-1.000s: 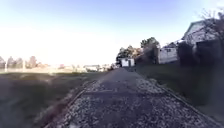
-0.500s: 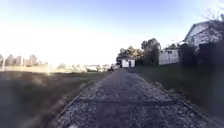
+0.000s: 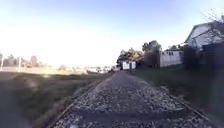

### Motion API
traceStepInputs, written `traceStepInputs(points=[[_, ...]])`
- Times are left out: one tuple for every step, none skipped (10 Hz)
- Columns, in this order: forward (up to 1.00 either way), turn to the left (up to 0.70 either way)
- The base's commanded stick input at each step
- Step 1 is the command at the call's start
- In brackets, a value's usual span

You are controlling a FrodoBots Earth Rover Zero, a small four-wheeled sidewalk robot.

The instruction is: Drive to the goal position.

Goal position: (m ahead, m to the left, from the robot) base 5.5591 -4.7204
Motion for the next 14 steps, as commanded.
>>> traceStepInputs(points=[[0.70,-0.02],[0.70,-0.02],[0.70,-0.02],[0.70,-0.02],[0.69,-0.02],[0.68,-0.02],[0.68,-0.05],[0.69,-0.27],[0.70,-0.35],[0.70,-0.35],[0.70,-0.35],[0.70,-0.35],[0.69,-0.28],[0.69,-0.06]])
